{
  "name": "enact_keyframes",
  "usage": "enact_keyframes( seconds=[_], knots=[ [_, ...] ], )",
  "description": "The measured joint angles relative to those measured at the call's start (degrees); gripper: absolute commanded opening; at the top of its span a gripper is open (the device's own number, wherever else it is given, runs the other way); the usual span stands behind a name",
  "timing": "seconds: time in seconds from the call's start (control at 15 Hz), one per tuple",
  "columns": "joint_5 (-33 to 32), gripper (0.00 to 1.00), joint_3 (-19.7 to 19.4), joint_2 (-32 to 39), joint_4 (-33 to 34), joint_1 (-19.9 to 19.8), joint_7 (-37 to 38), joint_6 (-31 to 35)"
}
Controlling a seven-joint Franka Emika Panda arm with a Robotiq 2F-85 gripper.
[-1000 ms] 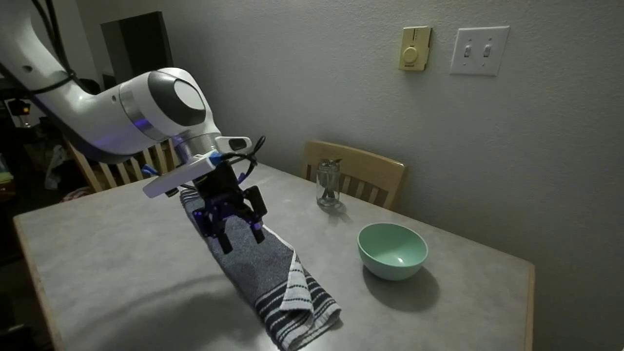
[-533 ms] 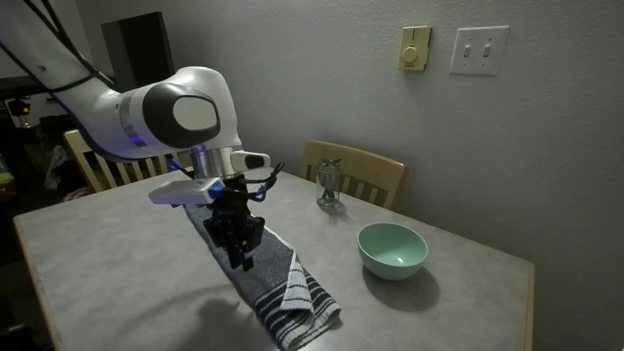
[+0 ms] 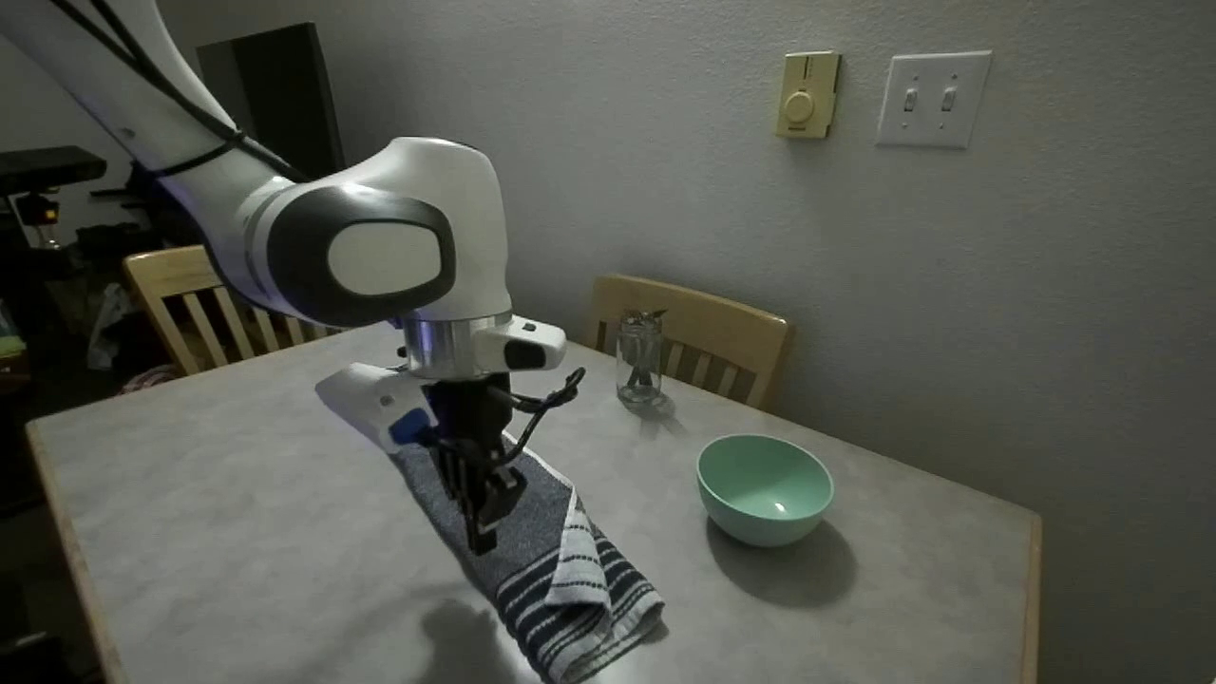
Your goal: Unfold the towel
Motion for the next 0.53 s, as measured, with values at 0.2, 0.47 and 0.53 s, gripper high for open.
enact_keyframes(
  seconds=[0.2,0.47,0.53],
  knots=[
    [-1.56,0.03,-0.12,0.03,0.0,0.99,0.08,0.0],
    [-11.12,0.0,-3.43,0.98,0.43,5.74,10.0,-0.06],
    [-14.37,0.0,-4.9,1.51,0.82,7.33,14.14,-0.06]
  ],
)
